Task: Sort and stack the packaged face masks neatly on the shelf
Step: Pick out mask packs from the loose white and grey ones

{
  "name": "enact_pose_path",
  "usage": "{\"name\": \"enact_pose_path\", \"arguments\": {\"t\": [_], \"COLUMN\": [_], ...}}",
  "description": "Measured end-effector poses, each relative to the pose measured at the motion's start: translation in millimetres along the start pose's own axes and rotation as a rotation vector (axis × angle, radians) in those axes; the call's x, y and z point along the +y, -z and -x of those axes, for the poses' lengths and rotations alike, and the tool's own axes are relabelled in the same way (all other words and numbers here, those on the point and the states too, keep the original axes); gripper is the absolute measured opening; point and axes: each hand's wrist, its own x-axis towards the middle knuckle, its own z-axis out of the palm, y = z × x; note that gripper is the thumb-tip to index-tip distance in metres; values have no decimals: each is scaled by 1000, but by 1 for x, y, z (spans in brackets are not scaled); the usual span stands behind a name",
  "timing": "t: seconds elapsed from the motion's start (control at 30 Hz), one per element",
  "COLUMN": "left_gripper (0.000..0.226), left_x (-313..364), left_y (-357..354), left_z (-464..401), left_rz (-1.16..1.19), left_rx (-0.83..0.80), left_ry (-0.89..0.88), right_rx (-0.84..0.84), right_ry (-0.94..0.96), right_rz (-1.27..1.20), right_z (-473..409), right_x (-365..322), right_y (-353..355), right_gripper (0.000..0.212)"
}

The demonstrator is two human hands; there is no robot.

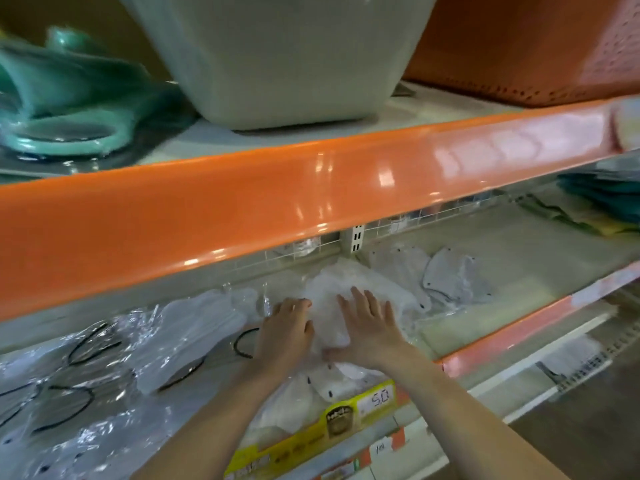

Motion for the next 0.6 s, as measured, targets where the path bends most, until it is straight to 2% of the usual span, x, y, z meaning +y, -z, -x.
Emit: {"name": "enact_pose_path", "arguments": {"t": [0.1, 0.3, 0.37, 0.47, 0.6], "left_gripper": [41, 43, 43, 46, 44], "left_x": [10, 26, 32, 40, 48], "left_y": [-8, -17, -19, -20, -22], "left_z": [-1, 2, 3, 7, 10], "left_rz": [-22, 25, 24, -37, -80], "left_rx": [-32, 40, 73, 146, 102], "left_ry": [49, 175, 216, 285, 413], "right_rx": [-24, 84, 114, 173, 203], "right_ry": [-29, -30, -18, 11, 5], "right_rz": [3, 25, 20, -18, -127], "right_z": [-6, -17, -19, -24, -28], "right_x": [14, 30, 33, 40, 53], "right_y": [0, 11, 18, 27, 36], "right_gripper": [116, 100, 86, 55, 33]}}
